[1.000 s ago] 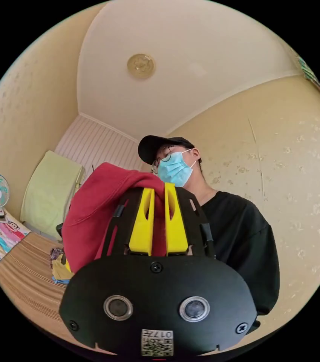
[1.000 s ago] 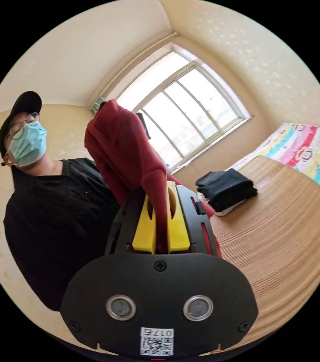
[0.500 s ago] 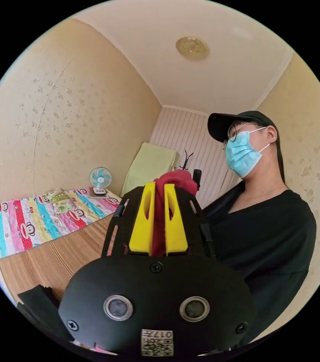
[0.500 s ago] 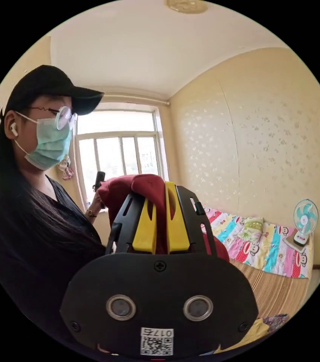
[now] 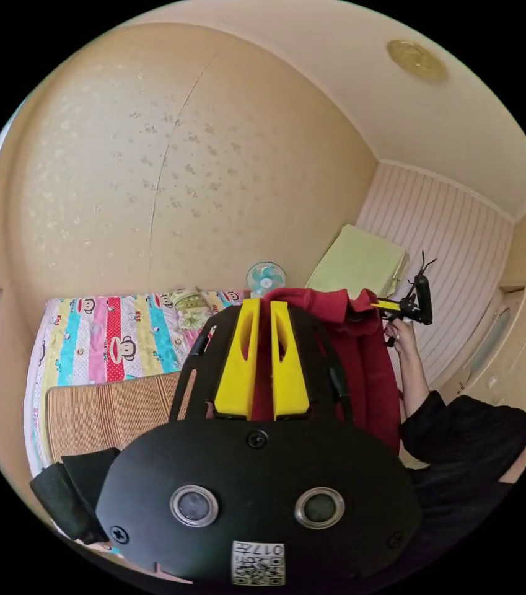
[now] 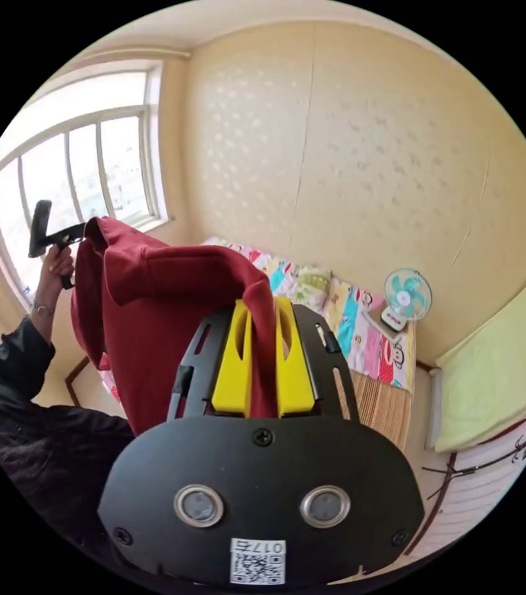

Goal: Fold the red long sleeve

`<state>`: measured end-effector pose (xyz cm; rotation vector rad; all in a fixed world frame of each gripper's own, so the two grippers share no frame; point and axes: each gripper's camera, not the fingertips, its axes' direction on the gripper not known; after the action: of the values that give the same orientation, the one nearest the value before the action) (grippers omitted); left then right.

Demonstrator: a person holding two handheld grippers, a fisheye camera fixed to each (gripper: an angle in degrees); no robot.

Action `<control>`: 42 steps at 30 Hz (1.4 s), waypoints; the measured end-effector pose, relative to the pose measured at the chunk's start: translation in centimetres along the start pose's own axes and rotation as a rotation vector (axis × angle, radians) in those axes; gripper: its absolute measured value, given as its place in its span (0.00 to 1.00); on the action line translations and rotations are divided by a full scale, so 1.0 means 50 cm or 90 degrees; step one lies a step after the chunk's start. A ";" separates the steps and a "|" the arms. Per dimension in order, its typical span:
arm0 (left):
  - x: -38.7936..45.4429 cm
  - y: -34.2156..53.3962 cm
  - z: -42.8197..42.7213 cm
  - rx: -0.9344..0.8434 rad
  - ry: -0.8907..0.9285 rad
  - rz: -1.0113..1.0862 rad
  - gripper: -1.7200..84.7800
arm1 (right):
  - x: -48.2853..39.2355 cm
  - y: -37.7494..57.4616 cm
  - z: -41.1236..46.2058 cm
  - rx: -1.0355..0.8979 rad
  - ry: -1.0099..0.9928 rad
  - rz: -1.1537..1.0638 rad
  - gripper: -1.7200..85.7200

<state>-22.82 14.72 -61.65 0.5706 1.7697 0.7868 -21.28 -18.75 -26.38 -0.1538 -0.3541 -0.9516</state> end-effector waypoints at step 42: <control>-0.493 0.987 0.191 -1.003 -0.197 -0.461 0.04 | 0.323 1.093 0.568 -0.573 0.293 0.282 0.04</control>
<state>-5.71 32.49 -11.38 -0.8999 0.5512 1.1557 25.47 8.26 7.34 -0.7833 0.5414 -0.6189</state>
